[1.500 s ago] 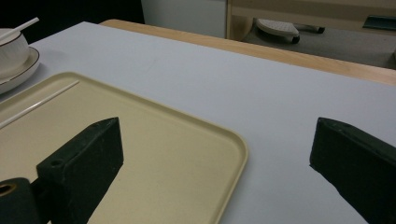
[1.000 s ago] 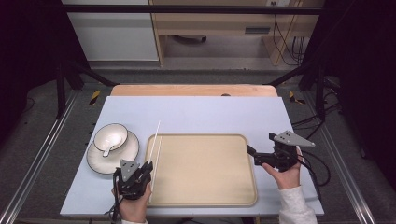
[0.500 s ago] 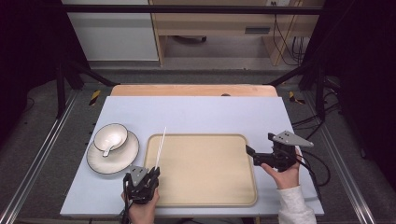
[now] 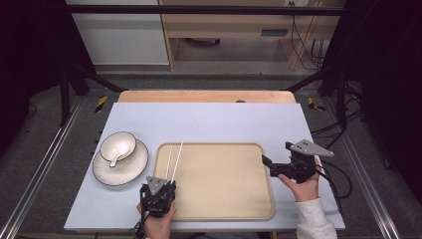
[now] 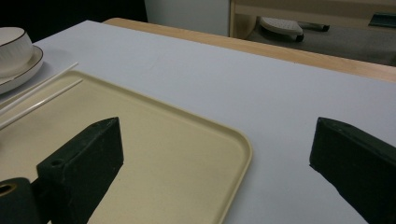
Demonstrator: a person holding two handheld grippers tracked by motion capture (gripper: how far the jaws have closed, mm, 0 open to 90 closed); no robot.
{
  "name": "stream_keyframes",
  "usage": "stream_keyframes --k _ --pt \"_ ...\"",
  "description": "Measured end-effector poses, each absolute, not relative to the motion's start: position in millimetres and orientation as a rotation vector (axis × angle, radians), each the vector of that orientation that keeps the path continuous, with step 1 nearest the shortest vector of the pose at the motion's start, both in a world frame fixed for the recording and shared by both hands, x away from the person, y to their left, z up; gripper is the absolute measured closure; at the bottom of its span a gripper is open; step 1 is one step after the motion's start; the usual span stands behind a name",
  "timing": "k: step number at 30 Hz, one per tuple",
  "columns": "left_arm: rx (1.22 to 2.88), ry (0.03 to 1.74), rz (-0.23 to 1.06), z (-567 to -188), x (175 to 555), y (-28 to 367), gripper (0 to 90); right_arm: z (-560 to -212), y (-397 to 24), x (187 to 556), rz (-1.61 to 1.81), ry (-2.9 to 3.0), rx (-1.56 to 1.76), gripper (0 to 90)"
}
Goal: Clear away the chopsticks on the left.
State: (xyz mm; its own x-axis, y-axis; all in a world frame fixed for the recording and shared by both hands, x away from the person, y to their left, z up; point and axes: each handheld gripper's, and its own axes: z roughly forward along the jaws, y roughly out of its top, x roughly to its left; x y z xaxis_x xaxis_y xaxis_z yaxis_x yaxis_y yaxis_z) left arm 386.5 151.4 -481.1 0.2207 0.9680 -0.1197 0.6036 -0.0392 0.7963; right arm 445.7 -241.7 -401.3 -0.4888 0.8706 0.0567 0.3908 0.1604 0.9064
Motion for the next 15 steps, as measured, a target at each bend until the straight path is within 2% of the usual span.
stream_keyframes --k 15 --pt "1.783 1.504 0.616 -482.5 389.2 146.6 84.0 -401.9 -240.9 446.1 1.297 1.959 1.196 3.2"
